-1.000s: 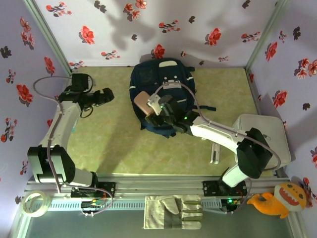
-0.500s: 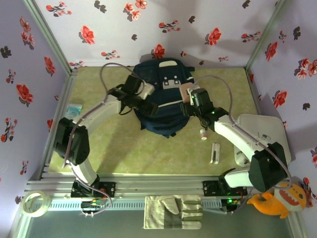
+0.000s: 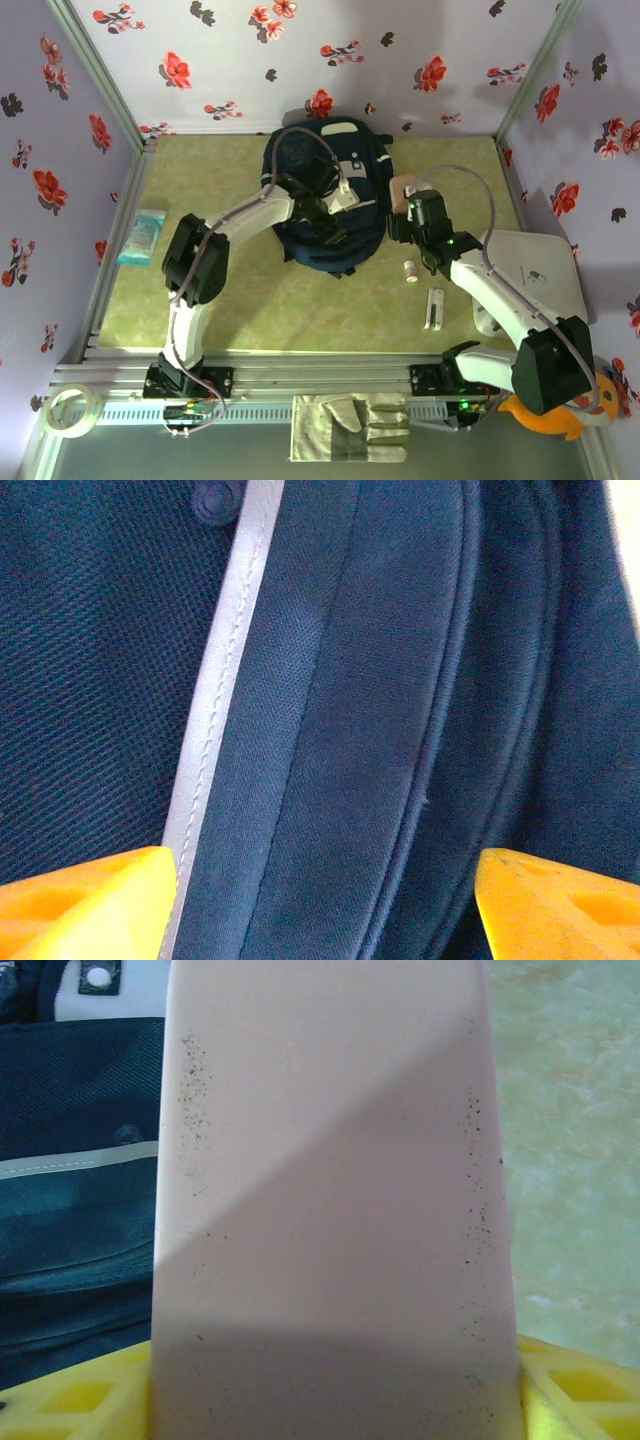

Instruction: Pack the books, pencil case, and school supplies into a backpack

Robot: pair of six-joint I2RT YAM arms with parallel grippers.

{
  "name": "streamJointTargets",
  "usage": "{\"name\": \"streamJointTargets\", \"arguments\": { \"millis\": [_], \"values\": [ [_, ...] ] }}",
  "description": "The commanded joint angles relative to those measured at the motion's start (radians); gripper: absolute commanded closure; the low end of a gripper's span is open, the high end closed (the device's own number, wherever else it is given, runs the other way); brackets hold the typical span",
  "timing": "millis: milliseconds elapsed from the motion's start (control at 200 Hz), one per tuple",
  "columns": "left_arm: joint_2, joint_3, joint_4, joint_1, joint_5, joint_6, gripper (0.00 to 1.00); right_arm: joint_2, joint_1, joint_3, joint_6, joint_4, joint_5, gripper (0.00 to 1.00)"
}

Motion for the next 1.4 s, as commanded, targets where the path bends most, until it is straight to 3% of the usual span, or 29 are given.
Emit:
{"name": "streamJointTargets", "arguments": {
  "millis": [0, 160, 425, 875, 1030, 1135, 1395],
  "values": [
    [0.060, 0.075, -0.086, -0.022, -0.060, 0.071, 0.24, -0.034, -0.013, -0.010, 0.025, 0.032, 0.008, 0.33],
    [0.098, 0.099, -0.072, -0.031, -0.097, 0.075, 0.28, -0.047, -0.019, -0.017, 0.031, 0.032, 0.011, 0.33],
    [0.056, 0.096, -0.004, -0.030, -0.241, 0.054, 0.57, -0.059, -0.022, -0.019, 0.037, 0.024, 0.015, 0.33],
    [-0.052, 0.091, -0.017, -0.012, -0.239, -0.039, 0.73, -0.063, -0.025, -0.023, 0.063, 0.027, 0.007, 0.32],
    [-0.066, 0.082, 0.003, 0.001, -0.234, -0.056, 0.86, -0.066, -0.024, -0.023, 0.073, 0.022, 0.003, 0.32],
    [-0.057, 0.104, -0.025, 0.002, -0.228, -0.061, 1.00, -0.067, -0.024, -0.023, 0.078, 0.022, 0.000, 0.32],
    [-0.138, 0.107, 0.014, 0.028, -0.165, -0.134, 1.00, -0.067, -0.024, -0.045, 0.097, 0.033, -0.034, 0.30]
  ]
}}
